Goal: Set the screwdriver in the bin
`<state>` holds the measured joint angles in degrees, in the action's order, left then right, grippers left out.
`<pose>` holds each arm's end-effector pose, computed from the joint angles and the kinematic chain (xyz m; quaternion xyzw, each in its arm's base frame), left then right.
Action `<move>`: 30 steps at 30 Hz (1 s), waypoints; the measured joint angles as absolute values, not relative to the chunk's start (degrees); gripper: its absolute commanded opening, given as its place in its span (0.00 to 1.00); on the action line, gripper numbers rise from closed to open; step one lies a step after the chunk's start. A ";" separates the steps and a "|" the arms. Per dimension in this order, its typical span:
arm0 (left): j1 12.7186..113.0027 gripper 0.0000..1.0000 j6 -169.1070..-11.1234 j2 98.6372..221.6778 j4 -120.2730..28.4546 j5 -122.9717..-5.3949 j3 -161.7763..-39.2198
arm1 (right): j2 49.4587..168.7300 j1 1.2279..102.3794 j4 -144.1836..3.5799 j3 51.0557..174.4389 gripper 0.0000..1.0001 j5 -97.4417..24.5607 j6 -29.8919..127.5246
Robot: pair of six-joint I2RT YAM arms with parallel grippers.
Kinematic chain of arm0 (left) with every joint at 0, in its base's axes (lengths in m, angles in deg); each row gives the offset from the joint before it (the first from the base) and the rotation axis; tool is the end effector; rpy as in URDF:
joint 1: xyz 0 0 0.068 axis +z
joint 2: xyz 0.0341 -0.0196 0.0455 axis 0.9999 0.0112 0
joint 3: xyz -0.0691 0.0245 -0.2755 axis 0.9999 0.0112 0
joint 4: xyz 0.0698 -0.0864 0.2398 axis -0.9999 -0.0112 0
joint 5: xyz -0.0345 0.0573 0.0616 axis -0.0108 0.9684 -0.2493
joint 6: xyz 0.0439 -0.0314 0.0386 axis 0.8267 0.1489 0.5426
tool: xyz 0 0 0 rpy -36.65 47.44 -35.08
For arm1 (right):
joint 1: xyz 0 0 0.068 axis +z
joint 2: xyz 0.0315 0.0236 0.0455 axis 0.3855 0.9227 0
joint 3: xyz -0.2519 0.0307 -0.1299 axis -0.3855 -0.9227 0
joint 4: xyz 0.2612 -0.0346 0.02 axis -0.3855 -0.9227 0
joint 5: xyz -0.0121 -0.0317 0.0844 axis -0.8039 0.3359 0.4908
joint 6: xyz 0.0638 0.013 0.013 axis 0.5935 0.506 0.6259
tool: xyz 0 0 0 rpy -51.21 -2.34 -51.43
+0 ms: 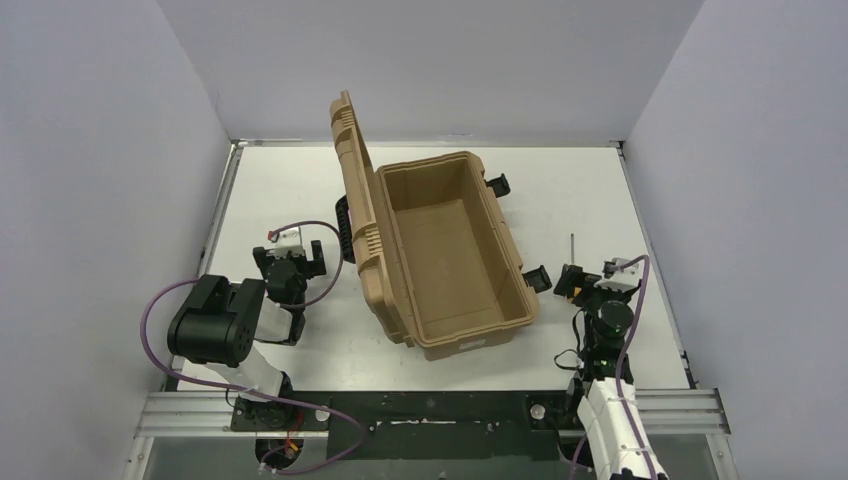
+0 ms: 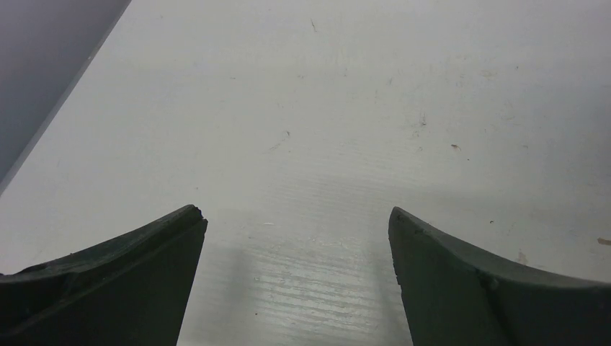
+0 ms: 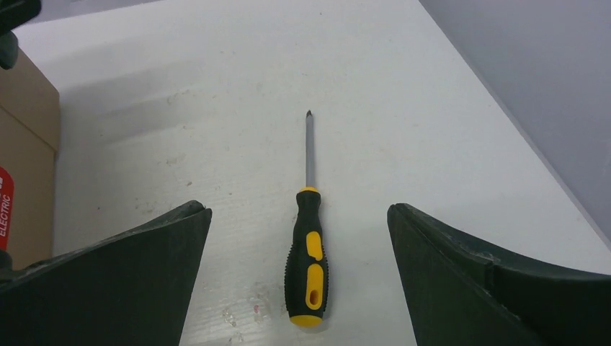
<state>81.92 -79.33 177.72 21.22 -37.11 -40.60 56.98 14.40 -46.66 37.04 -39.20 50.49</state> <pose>0.2549 -0.0161 0.1301 -0.0590 0.7685 0.0814 0.6319 0.1487 -0.0171 0.1663 0.0801 0.7386 0.0329 0.6685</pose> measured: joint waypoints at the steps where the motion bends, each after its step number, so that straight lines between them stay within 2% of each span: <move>1: 81.92 0.97 -79.33 177.72 21.22 -37.11 -40.60 | 57.31 14.40 -46.64 37.06 1.00 -39.42 50.54; 6: 81.96 0.97 -79.33 177.72 21.22 -37.11 -40.60 | 63.26 14.40 -51.97 43.44 1.00 -42.32 52.77; 9: 81.96 0.97 -79.33 177.72 21.24 -37.11 -40.60 | 70.49 14.40 -58.00 53.45 1.00 -43.85 54.41; 17: 81.96 0.97 -79.33 177.72 21.22 -37.14 -40.60 | 100.96 14.36 -80.43 89.78 1.00 -43.85 52.94; 20: 81.96 0.97 -79.36 177.72 21.22 -37.14 -40.60 | 111.93 14.36 -88.91 97.97 0.99 -43.85 52.31; 25: 81.96 0.97 -79.36 177.72 21.22 -37.18 -40.60 | 121.83 14.36 -99.77 99.26 0.88 -42.69 51.45; 27: 81.96 0.97 -79.36 177.72 21.20 -37.20 -40.60 | 124.00 14.36 -102.50 99.20 0.78 -42.06 51.45; 30: 81.96 0.97 -79.33 177.72 21.20 -37.22 -40.60 | 126.03 14.36 -104.54 98.72 0.68 -41.49 51.30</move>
<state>81.96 -79.33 177.72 21.20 -37.22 -40.60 126.03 14.36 -104.54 98.72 -41.49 51.30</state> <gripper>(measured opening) 0.971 0.756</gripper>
